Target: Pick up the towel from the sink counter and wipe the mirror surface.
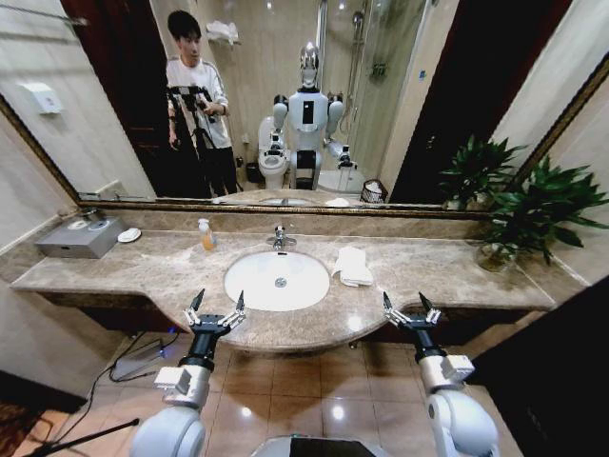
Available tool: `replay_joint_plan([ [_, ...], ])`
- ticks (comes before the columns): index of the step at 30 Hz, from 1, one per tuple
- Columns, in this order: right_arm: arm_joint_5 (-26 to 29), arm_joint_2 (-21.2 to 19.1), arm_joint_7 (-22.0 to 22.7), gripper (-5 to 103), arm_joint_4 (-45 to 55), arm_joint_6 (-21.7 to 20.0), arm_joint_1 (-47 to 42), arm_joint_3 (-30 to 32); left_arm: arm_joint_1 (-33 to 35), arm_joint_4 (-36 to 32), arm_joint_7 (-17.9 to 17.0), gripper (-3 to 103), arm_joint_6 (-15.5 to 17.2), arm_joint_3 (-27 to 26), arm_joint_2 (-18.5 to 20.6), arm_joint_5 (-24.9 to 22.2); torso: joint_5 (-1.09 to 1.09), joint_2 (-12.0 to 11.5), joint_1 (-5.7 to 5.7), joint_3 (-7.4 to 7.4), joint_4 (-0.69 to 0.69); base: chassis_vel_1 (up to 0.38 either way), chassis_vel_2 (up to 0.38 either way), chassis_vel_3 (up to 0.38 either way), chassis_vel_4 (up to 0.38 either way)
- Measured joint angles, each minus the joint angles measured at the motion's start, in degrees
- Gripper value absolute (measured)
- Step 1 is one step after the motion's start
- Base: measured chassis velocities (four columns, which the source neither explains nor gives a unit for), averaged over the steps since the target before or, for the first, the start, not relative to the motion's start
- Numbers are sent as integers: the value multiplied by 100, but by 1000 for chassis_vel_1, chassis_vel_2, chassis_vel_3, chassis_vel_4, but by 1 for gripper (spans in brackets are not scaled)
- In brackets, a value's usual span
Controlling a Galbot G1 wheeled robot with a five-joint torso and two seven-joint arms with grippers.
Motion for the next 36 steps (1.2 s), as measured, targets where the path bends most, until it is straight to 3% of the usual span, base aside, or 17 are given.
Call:
replay_joint_plan([
  [3, 34, -95, 139, 100, -55, -254, 215, -135, 1, 0, 0, 100, 0, 0, 0, 0, -1, 1, -4, -1, 0, 0, 0, 0, 0],
  [6, 316, -337, 574, 100, -215, -784, 683, -505, 2, 0, 0, 100, 0, -1, 0, 0, -1, 2, -8, -2, 0, 20, -8, -12, 7],
  [10, 510, -549, 1059, 100, -598, -1083, 1262, -829, 1, 0, 0, 100, 0, 0, 0, 0, 0, 2, -7, -1, 0, 0, 0, 0, 0],
  [19, 860, -974, 1633, 100, -1699, -1662, 2596, -1452, 1, 0, 0, 100, 0, 0, 0, 0, 0, 1, -1, 0, 1, 0, 0, 0, 0],
  [27, 1203, -1091, 2170, 100, -2450, -2235, 3312, -1932, 1, 0, 0, 100, 0, 0, 0, 0, 0, 1, -3, 0, 0, 0, 0, 0, 0],
  [36, 1160, -993, 2435, 100, -3358, -2401, 4006, -2309, 1, 0, 0, 100, 0, 0, 0, 0, -1, 1, -3, 0, 1, 0, 0, 0, 0],
])
